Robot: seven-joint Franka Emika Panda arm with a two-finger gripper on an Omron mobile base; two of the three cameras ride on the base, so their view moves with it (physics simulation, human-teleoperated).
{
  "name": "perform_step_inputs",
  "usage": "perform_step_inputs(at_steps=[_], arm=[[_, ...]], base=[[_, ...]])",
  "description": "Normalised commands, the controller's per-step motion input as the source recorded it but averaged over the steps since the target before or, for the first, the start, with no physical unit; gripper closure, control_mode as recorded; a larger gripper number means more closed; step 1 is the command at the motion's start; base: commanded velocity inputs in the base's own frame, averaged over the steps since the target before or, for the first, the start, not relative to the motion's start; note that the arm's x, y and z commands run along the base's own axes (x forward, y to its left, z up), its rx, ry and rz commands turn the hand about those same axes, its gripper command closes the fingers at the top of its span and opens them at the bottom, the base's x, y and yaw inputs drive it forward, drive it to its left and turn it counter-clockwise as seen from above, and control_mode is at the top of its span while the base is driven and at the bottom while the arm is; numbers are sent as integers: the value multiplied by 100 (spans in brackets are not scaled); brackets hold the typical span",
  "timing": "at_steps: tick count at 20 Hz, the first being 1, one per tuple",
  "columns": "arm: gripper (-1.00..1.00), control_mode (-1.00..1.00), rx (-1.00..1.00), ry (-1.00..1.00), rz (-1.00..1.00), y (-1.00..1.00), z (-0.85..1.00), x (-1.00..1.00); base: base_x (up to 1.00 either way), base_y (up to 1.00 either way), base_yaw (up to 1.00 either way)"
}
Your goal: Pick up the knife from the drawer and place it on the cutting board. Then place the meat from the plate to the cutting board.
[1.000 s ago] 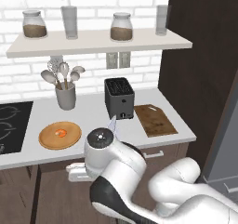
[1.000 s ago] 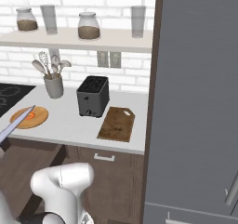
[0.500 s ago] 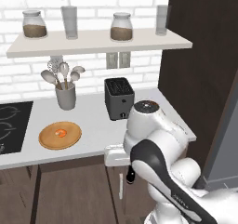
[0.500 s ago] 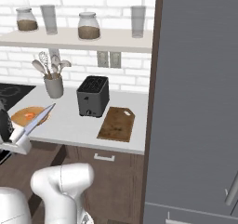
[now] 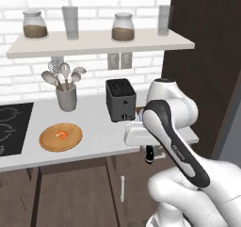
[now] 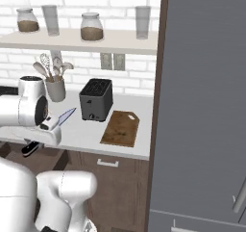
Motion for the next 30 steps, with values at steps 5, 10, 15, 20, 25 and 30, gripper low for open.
perform_step_inputs(at_steps=[5, 10, 15, 20, 25, 30], arm=[[100, -100, 0, 3, 6, -24, -5, 21], [100, -100, 0, 0, 2, -4, -24, 15], [100, -100, 0, 0, 0, -15, -5, 5], [100, -100, 0, 0, 0, -56, 0, 0], [100, -100, 0, 0, 0, -57, 0, 0], [100, -100, 0, 0, -2, -59, 0, 14]], base=[[0, 0, 0], [0, 0, 0], [0, 0, 0], [0, 0, 0], [0, 0, 0], [0, 0, 0]])
